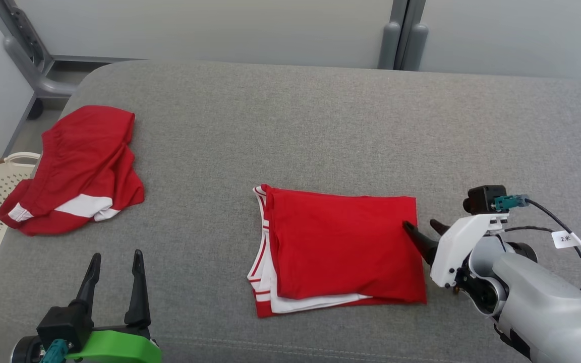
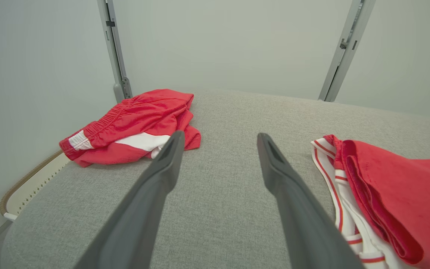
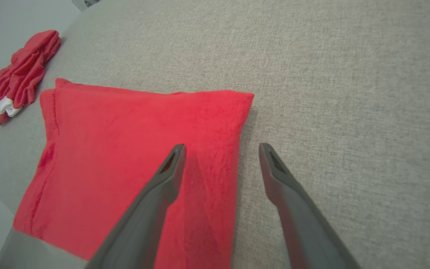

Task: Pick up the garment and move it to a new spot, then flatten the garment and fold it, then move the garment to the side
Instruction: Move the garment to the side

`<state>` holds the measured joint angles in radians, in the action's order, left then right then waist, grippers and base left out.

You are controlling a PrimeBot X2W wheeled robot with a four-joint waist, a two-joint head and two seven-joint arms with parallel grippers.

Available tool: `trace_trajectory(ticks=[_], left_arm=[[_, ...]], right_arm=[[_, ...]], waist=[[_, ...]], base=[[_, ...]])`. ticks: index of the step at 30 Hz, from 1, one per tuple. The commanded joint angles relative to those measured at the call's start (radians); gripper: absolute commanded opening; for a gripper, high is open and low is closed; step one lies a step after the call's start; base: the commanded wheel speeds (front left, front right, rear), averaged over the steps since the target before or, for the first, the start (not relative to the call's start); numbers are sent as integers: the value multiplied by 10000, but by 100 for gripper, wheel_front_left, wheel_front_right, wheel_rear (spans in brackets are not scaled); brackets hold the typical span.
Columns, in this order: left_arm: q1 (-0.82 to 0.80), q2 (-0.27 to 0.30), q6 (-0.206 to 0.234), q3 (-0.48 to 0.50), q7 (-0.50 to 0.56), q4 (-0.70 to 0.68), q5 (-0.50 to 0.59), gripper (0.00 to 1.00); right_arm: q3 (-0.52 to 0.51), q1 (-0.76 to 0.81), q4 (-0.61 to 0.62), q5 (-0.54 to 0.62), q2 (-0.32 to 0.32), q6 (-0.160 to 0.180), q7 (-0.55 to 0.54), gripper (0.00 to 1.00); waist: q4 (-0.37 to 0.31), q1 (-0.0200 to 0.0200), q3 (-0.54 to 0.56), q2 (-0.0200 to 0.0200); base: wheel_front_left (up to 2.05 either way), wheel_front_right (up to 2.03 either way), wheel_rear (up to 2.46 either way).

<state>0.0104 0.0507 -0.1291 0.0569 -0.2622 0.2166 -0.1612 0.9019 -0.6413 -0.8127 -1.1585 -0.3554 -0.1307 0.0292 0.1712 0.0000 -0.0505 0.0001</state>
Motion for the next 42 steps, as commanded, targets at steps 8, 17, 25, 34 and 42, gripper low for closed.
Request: trace_trajectory(ticks=[8, 17, 25, 34, 42], left_arm=[[-72, 3, -21, -73, -15, 20, -61, 100], [-254, 3, -21, -165, -15, 67, -212, 100], [-268, 3, -21, -120, -15, 84, -166, 100], [-449, 3, -1, -97, -15, -103, -421, 100], [-869, 9, -14, -146, -15, -198, -297, 100]], right_arm=[[-85, -66, -243, -620, 99, 0, -1141, 100], [-92, -216, -430, -1146, 388, 0, -2049, 46], [59, -512, -421, -932, 266, 0, -1699, 0], [33, -1902, -1086, -481, -42, 5, -1118, 0], [23, -3390, -2557, -167, -651, 6, -1120, 0]], waist=[[78, 0, -114, -1], [206, 0, -294, -1], [253, 0, -334, -1], [40, 0, -786, -1], [-63, 0, -1566, -1]], base=[[0, 0, 0], [0, 0, 0], [0, 0, 0], [0, 0, 0], [0, 0, 0]])
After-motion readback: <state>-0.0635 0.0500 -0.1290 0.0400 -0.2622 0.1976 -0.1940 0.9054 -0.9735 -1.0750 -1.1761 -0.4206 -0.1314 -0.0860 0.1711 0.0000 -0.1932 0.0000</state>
